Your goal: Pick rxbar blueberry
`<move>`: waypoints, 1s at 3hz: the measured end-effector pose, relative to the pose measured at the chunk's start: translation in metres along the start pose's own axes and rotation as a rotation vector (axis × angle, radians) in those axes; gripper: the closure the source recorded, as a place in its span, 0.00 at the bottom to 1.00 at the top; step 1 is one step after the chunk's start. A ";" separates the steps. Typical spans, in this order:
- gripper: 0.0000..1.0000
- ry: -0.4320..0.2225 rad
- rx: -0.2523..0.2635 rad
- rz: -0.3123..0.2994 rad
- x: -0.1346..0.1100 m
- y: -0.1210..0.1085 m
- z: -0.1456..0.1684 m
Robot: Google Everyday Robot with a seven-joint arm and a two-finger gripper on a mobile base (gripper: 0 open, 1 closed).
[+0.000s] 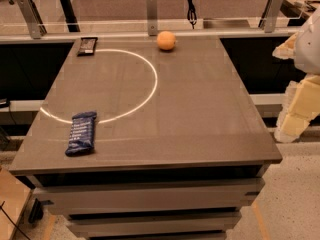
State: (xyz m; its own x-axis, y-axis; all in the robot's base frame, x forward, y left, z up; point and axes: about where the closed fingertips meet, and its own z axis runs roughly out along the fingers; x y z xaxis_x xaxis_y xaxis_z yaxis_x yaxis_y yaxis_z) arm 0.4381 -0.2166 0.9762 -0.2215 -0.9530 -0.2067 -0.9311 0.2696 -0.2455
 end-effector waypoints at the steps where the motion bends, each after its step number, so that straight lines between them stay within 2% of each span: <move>1: 0.00 0.000 0.000 0.000 0.000 0.000 0.000; 2: 0.00 -0.045 -0.007 -0.021 -0.006 -0.002 0.001; 3: 0.00 -0.171 -0.024 -0.074 -0.029 -0.004 0.010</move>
Offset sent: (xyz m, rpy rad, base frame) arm 0.0090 0.0129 -0.0043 0.0944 0.0032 0.0826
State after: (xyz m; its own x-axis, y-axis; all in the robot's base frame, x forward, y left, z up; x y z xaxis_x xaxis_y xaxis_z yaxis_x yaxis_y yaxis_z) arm 0.4512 -0.1883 0.9734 -0.1013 -0.9324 -0.3470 -0.9501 0.1941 -0.2440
